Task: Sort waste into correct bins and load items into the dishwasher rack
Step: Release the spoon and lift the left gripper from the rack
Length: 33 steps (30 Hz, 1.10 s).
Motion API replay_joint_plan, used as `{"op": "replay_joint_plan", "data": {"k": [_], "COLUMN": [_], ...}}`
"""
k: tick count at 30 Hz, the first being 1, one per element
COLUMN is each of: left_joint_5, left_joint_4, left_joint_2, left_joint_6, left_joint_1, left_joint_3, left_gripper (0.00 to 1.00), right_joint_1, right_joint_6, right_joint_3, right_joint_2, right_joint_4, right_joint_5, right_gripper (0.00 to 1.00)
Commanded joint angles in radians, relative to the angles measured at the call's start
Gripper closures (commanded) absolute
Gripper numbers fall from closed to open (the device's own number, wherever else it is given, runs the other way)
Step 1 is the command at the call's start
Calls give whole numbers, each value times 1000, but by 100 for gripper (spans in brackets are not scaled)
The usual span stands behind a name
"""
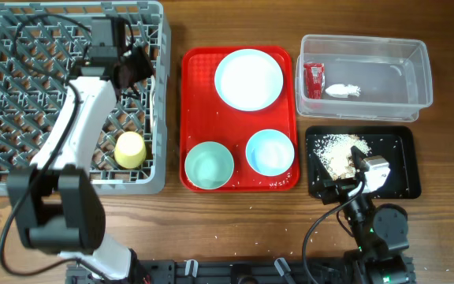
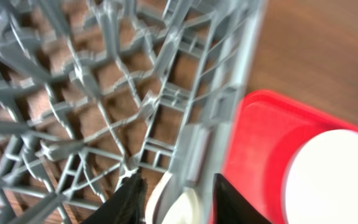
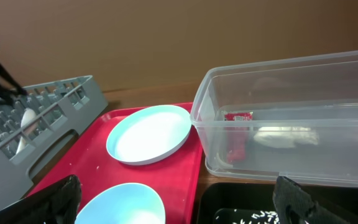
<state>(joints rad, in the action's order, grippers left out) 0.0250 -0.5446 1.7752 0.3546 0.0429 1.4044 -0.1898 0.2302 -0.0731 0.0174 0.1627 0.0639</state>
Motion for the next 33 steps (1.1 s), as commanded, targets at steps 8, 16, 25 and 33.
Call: {"op": "replay_joint_plan", "data": {"k": [8, 16, 25, 33], "left_joint_5": [13, 13, 146, -114], "left_joint_4": [-89, 27, -190, -576], "left_joint_2": [39, 166, -71, -175], "left_joint_6": [-66, -104, -112, 76], "left_joint_1": [24, 31, 56, 270], "left_joint_3": [21, 21, 86, 49], "left_gripper": [96, 68, 50, 67], "right_joint_1": [6, 6, 6, 6], "right_joint_6": [9, 9, 9, 9], "right_joint_3": [2, 2, 2, 2], "right_joint_2": [-10, -10, -10, -10], "right_joint_4": [-5, -5, -5, -5], "right_joint_5": [13, 13, 13, 13], "right_gripper": [0, 0, 0, 0]}}
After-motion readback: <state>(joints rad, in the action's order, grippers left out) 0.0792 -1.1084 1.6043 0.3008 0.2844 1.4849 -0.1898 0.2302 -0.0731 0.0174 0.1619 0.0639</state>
